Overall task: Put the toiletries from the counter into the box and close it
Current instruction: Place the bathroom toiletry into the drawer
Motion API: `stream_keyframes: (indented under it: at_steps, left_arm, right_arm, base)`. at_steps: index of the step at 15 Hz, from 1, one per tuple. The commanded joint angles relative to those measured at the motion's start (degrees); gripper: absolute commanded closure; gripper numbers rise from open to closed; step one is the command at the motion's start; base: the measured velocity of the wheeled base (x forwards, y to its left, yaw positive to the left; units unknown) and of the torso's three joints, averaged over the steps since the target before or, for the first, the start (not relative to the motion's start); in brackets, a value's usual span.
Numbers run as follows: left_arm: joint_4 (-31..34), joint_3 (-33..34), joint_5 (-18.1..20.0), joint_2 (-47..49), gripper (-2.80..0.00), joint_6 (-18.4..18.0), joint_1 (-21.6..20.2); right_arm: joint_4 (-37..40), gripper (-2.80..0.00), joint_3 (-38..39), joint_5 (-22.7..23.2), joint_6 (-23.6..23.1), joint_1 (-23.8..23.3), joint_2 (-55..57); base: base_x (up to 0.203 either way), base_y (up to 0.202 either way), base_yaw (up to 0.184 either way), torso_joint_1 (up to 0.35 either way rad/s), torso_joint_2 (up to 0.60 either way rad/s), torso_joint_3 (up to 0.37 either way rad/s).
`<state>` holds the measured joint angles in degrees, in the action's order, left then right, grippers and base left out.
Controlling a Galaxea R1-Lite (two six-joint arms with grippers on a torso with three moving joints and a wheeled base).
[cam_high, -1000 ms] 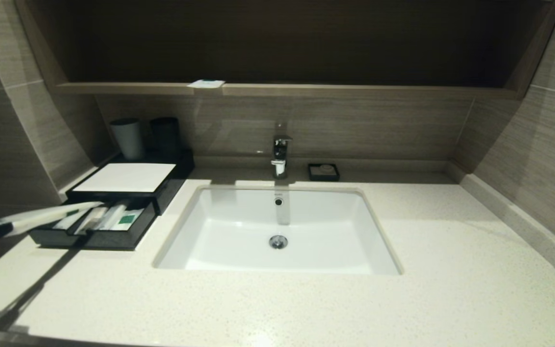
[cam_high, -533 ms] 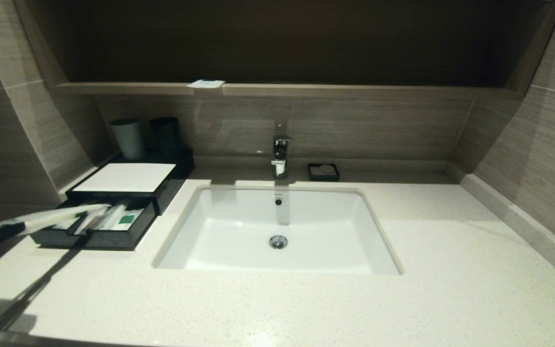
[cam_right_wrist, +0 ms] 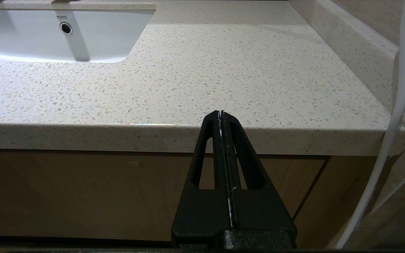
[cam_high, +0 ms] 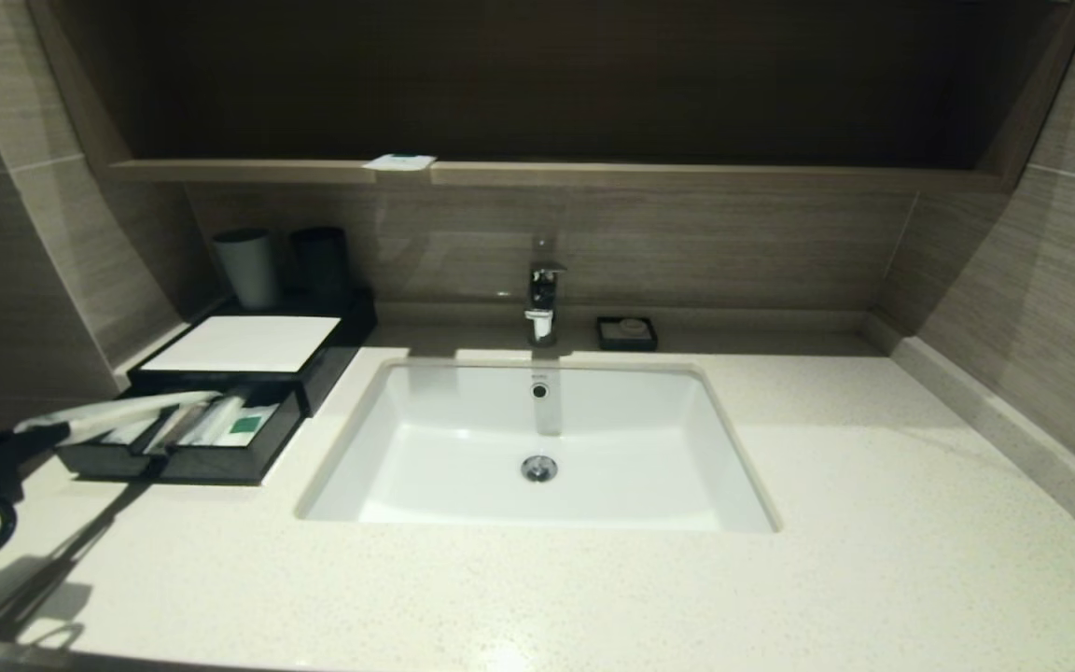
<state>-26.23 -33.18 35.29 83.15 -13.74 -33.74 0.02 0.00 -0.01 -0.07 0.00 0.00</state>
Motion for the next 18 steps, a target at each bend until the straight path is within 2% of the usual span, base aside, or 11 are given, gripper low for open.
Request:
stream_keyframes:
  at_steps: [1, 8, 12, 15, 18]
  left_arm:
    - [-1.2, 0.0, 0.0, 2.1, 0.0, -0.1, 0.1]
    - [-5.7, -0.1, -0.1, 5.6, 0.0, -0.1, 1.1]
    - [-6.4, -0.2, -0.2, 6.8, 0.0, 0.2, 3.4]
    - [-6.7, -1.6, -2.1, 8.4, 0.0, 0.1, 3.9]
    - [-11.6, -1.5, -3.4, 10.8, 0.0, 0.2, 4.0]
  right_arm:
    - [0.0, 0.0, 0.0, 0.0, 0.0, 0.0, 0.0]
    - [0.0, 0.0, 0.0, 0.0, 0.0, 0.0, 0.0]
    - [0.0, 0.0, 0.0, 0.0, 0.0, 0.0, 0.0]
    - [0.0, 0.0, 0.0, 0.0, 0.0, 0.0, 0.0]
    - [0.0, 0.0, 0.0, 0.0, 0.0, 0.0, 0.0]
  base:
    - [0.0, 0.0, 0.0, 0.0, 0.0, 0.0]
    - [0.0, 0.0, 0.0, 0.0, 0.0, 0.0]
    - [0.0, 0.0, 0.0, 0.0, 0.0, 0.0]
    - [0.0, 0.0, 0.0, 0.0, 0.0, 0.0]
    - [0.0, 0.0, 0.0, 0.0, 0.0, 0.0]
